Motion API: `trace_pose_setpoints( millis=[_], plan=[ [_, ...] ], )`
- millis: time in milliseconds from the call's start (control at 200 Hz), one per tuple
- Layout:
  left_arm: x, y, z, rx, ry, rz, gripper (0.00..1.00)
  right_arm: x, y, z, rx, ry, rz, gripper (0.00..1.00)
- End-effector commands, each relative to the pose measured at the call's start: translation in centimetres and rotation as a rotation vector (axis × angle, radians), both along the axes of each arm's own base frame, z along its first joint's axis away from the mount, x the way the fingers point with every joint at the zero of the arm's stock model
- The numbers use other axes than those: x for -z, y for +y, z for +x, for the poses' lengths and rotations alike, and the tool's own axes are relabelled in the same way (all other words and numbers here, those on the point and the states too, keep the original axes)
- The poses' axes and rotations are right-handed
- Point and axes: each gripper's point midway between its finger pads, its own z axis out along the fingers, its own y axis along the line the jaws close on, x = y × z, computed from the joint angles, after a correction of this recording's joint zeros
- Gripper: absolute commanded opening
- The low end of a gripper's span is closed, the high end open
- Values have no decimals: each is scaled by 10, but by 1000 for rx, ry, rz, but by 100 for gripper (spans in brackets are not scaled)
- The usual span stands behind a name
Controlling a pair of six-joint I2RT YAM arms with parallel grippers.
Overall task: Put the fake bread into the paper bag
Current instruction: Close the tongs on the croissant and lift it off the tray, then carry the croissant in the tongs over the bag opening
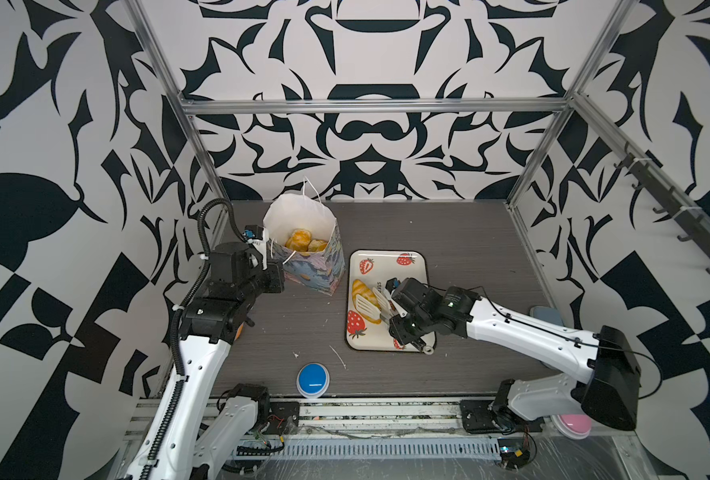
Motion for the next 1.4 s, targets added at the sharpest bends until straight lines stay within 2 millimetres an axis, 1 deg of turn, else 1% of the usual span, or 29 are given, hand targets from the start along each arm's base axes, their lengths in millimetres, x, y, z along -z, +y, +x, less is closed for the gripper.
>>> trace_pose_setpoints(
  millis=[0, 290, 540, 790, 970, 1150, 1395],
  plan=[
    [10, 2, -3, -7, 31, 8, 6, -39, 4, 17, 39, -100, 74, 39],
    [11, 2, -3, -8, 33, 9, 6, -67, -8, 32, 97, -146, 137, 39],
    [10, 2, -3, -7, 31, 8, 6, -104, -9, 44, 103, -205, 202, 39],
    [9, 3, -4, -8, 27, 9, 6, -137, -6, 50, 91, -236, 260, 39],
    [9, 2, -4, -7, 28, 8, 6, -164, 1, 54, 65, -276, 306, 39],
    [9, 2, -4, -6, 25, 7, 6, -182, 5, 58, 54, -305, 329, 39],
    [9, 2, -4, -5, 25, 6, 6, -208, 18, 62, 19, -330, 382, 40]
  ],
)
